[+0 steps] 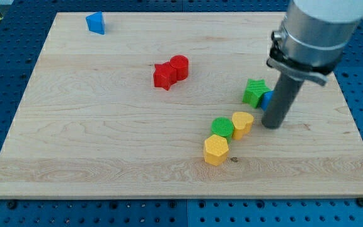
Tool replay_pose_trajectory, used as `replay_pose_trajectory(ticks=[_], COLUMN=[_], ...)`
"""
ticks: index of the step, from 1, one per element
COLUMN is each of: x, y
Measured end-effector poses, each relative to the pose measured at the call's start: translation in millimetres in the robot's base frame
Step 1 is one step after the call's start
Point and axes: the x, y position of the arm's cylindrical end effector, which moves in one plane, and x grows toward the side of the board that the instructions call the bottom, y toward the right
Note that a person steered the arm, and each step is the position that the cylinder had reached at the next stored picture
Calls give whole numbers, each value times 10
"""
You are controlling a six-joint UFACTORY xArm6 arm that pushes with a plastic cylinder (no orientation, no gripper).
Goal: Push the blue cube above to the red circle
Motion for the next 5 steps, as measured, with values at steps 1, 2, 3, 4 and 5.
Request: replay_pose_trajectory(ticks=[1,2,3,4,5], x=[-255,-288,-407,-757,-595], y=[324,516,516,516,672])
